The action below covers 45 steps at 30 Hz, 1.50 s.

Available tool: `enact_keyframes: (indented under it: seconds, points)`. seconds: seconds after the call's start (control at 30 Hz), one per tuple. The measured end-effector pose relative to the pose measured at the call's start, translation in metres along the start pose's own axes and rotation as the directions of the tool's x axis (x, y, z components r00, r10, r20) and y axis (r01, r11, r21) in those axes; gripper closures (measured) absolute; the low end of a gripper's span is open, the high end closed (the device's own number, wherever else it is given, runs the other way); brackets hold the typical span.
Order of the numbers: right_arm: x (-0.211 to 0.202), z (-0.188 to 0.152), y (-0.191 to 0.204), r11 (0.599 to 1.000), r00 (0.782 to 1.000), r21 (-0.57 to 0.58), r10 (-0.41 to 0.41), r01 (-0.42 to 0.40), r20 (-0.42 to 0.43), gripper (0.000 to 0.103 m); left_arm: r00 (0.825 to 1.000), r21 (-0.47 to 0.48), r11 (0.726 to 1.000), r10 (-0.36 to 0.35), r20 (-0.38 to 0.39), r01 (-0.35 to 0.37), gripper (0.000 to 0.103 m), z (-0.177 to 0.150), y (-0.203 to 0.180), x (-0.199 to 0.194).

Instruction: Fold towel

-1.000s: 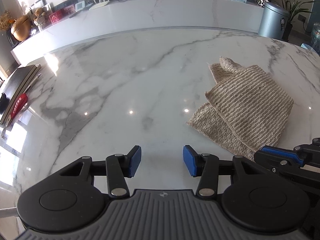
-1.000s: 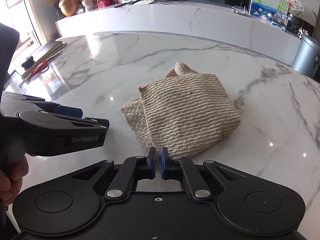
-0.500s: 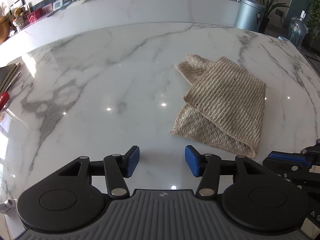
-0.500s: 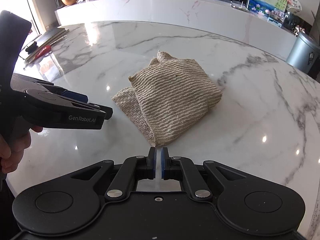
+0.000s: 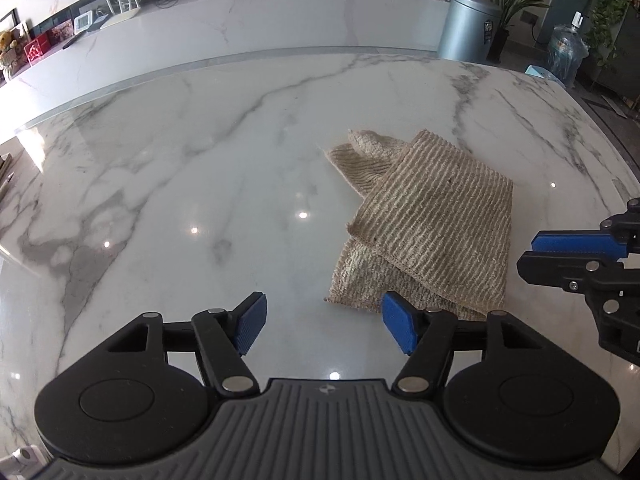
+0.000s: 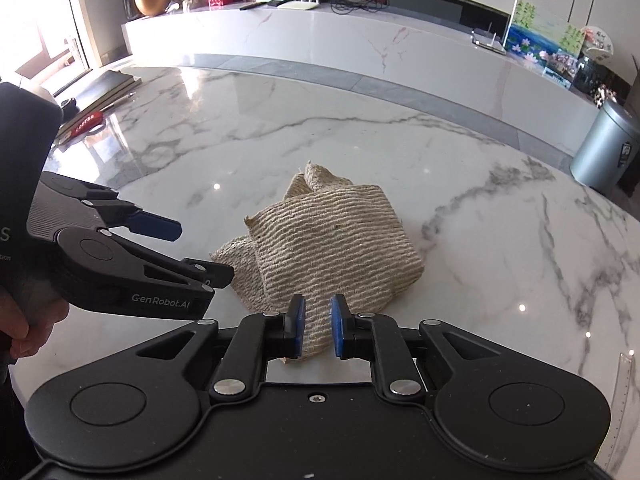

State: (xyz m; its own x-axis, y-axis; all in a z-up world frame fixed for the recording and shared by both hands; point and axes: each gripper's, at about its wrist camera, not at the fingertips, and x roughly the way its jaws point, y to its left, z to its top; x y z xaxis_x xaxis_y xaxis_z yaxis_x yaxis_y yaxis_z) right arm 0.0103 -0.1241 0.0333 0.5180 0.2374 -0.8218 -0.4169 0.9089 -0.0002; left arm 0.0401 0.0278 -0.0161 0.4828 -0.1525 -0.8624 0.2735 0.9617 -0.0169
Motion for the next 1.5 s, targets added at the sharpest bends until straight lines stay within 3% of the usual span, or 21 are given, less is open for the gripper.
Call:
enact_keyframes:
  seconds: [0.13, 0.37, 0.67, 0.93, 1.17, 1.3, 1.5]
  points:
    - [0.010, 0.000, 0.006, 0.998, 1.000, -0.061, -0.006, 0.005, -0.021, 0.065, 0.999, 0.026, 0.999, -0.032, 0.012, 0.031, 0.041, 0.000, 0.001, 0.005]
    - [0.031, -0.008, 0.008, 0.995, 0.999, -0.095, -0.016, 0.012, -0.045, 0.065, 0.995, 0.029, 0.996, -0.089, 0.041, 0.088, 0.054, -0.002, 0.002, 0.010]
    - [0.032, -0.011, 0.017, 0.994, 1.000, -0.107, 0.021, -0.023, -0.014, 0.065, 0.986, -0.030, 0.987, -0.158, 0.052, 0.160, 0.089, -0.001, 0.010, 0.010]
    - [0.036, -0.009, 0.018, 0.994, 1.000, -0.112, 0.017, -0.019, -0.018, 0.066, 0.987, -0.043, 0.987, -0.154, 0.050, 0.156, 0.097, -0.001, 0.009, 0.009]
    - [0.046, -0.011, 0.018, 0.993, 0.999, -0.120, 0.008, -0.013, -0.041, 0.083, 0.991, -0.016, 0.991, -0.130, 0.041, 0.131, 0.098, -0.001, 0.003, 0.009]
    - [0.045, -0.011, 0.014, 0.995, 0.999, -0.094, 0.020, -0.024, -0.040, 0.101, 0.992, -0.004, 0.992, -0.123, 0.034, 0.123, 0.098, -0.002, 0.000, 0.009]
    - [0.032, -0.016, 0.002, 1.000, 0.999, -0.026, -0.011, 0.010, -0.038, 0.103, 0.992, 0.006, 0.993, -0.120, 0.026, 0.120, 0.098, -0.004, -0.002, 0.009]
